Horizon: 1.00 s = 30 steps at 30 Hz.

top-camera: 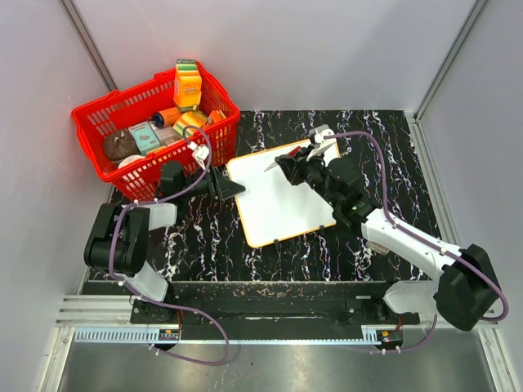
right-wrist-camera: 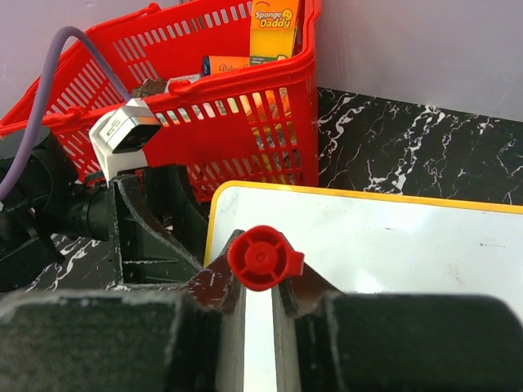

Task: Write a sentence on the whiteboard
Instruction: Hold the whiteboard at the center of the board.

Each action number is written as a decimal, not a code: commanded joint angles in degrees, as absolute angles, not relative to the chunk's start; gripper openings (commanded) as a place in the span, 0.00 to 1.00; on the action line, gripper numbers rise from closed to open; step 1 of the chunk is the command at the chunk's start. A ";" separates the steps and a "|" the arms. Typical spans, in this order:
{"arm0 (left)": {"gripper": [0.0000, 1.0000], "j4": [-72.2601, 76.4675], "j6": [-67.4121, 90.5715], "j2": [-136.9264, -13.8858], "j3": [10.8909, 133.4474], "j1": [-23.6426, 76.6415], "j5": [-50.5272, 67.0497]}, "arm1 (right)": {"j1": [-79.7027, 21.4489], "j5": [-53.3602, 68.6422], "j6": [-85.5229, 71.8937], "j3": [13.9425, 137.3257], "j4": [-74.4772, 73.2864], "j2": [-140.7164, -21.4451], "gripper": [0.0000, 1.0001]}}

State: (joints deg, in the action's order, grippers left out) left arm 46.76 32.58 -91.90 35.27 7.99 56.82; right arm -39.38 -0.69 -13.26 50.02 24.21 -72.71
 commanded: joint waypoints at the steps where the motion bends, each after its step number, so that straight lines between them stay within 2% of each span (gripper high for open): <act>1: 0.63 50.80 31.73 -94.21 41.03 8.00 58.53 | -39.90 -2.55 -12.13 51.33 26.54 -70.05 0.00; 5: 0.63 47.65 28.14 -95.36 44.64 7.91 60.56 | -39.90 -2.64 -12.22 50.80 26.19 -69.52 0.00; 7: 0.57 43.96 26.11 -95.54 45.87 7.91 60.91 | -39.90 -2.46 -12.13 50.89 25.75 -69.26 0.00; 8: 0.52 42.81 24.36 -95.45 45.97 7.91 61.26 | -39.90 -2.46 -11.95 50.89 25.32 -69.17 0.00; 9: 0.36 41.06 23.65 -95.28 46.05 7.91 61.69 | -39.90 -2.37 -11.87 50.89 25.14 -69.08 0.00; 11: 0.23 40.78 22.68 -94.84 45.44 8.00 62.49 | -39.90 -2.55 -11.34 50.80 24.79 -68.91 0.00; 12: 0.10 40.52 22.33 -94.75 45.18 7.91 63.45 | -39.82 -2.55 -11.08 50.71 24.87 -68.73 0.00; 14: 0.00 38.95 19.80 -94.13 44.56 7.91 64.24 | -39.90 -1.94 -10.64 50.28 25.22 -68.38 0.00; 23: 0.00 26.47 11.26 -92.28 45.52 7.91 65.39 | -39.90 2.63 -9.06 46.41 28.46 -65.57 0.00; 30: 0.00 26.19 13.00 -96.23 47.81 7.91 63.28 | -39.90 1.32 -9.93 45.35 32.52 -68.54 0.00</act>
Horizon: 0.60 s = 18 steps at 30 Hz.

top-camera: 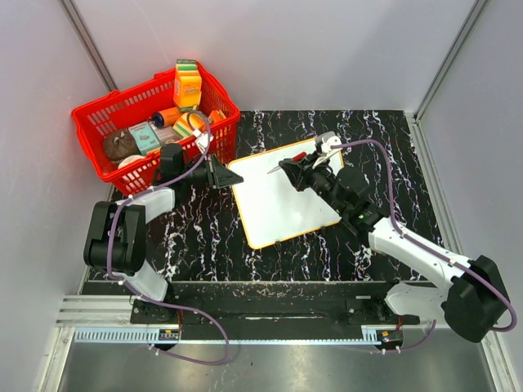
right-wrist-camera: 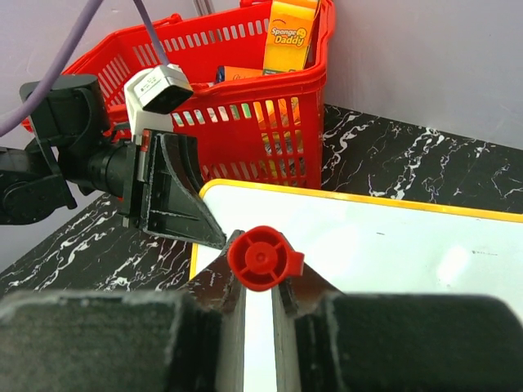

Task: Write a sentence on the whiteboard
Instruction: Hold the whiteboard at the center of the board, then write a sentence on the whiteboard.

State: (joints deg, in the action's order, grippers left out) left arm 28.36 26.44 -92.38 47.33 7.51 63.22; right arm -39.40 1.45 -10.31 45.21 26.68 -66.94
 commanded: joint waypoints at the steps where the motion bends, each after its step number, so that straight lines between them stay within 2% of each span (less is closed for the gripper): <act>1: 0.00 26.97 13.70 -96.68 47.73 7.91 63.28 | -39.82 0.54 -10.02 45.35 33.13 -69.08 0.00; 10: 0.00 26.99 14.50 -98.35 47.55 7.91 60.03 | -43.24 -8.43 -5.46 42.98 43.41 -72.07 0.00; 18: 0.00 25.40 13.62 -99.14 47.90 8.00 58.97 | -47.10 -11.69 -1.14 44.03 50.10 -77.87 0.00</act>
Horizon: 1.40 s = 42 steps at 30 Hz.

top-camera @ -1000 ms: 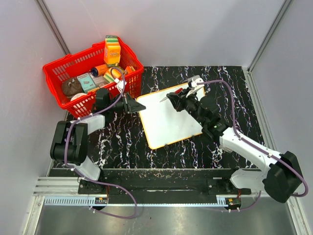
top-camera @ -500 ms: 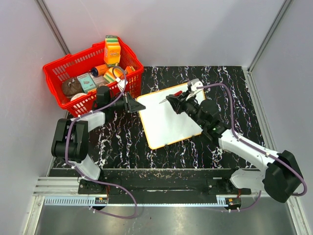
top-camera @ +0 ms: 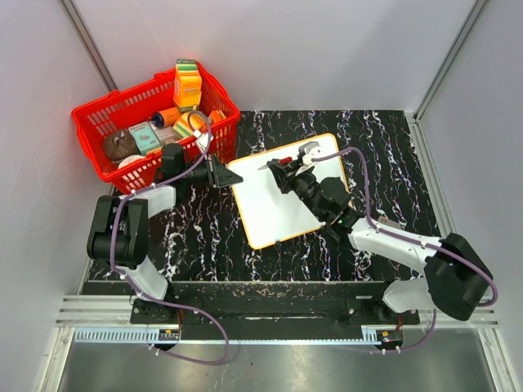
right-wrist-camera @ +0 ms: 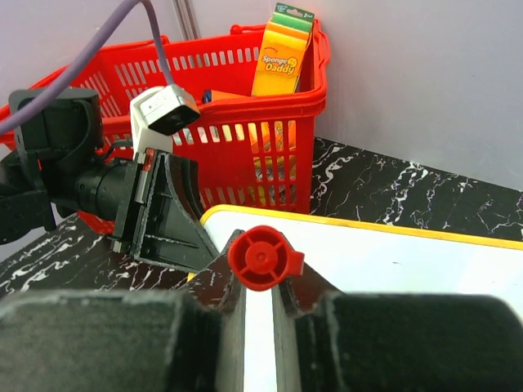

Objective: Write a sentence on the whiteboard

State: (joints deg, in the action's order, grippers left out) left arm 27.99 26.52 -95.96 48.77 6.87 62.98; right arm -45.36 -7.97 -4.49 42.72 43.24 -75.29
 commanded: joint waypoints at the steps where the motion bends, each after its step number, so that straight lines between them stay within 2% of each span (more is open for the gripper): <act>1: 0.00 25.49 13.71 -99.23 47.90 8.00 58.89 | -47.37 -12.21 -1.06 44.99 50.01 -78.48 0.00; 26: 0.00 28.83 15.82 -99.84 47.46 8.00 60.91 | -48.60 -13.89 -2.90 51.85 53.26 -88.77 0.00; 42: 0.00 29.53 15.91 -99.76 47.20 8.26 61.52 | -48.60 -17.40 -2.20 49.13 53.88 -90.70 0.00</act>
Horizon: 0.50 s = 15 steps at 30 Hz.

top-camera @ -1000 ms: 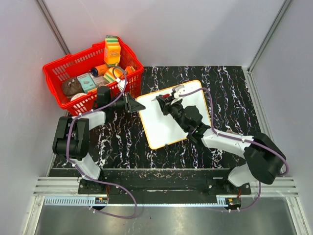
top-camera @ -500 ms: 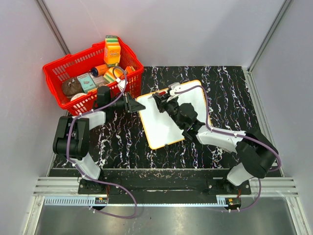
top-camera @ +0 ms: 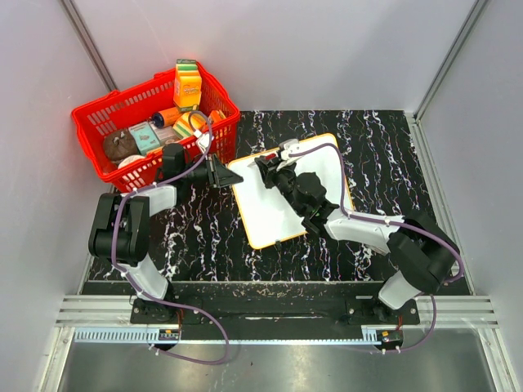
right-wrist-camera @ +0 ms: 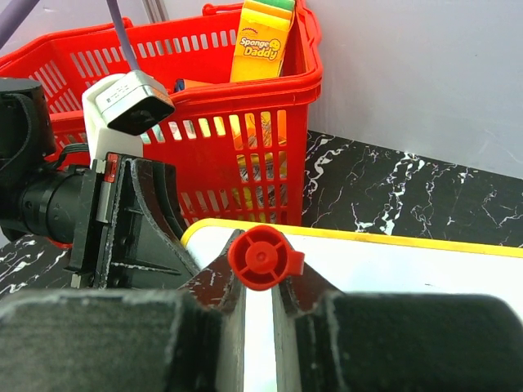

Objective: Write a sentence on the whiteboard

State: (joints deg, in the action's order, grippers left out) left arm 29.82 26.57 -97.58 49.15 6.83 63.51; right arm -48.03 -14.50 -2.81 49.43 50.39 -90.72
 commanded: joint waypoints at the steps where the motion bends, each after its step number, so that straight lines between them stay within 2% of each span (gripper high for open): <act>1: 0.00 29.53 15.91 -99.76 47.20 8.26 61.44 | -48.69 -17.49 -2.37 48.96 53.79 -90.53 0.00; 15: 0.00 29.53 16.00 -99.76 47.29 8.26 61.61 | -48.69 -17.40 -3.43 45.18 52.38 -88.68 0.00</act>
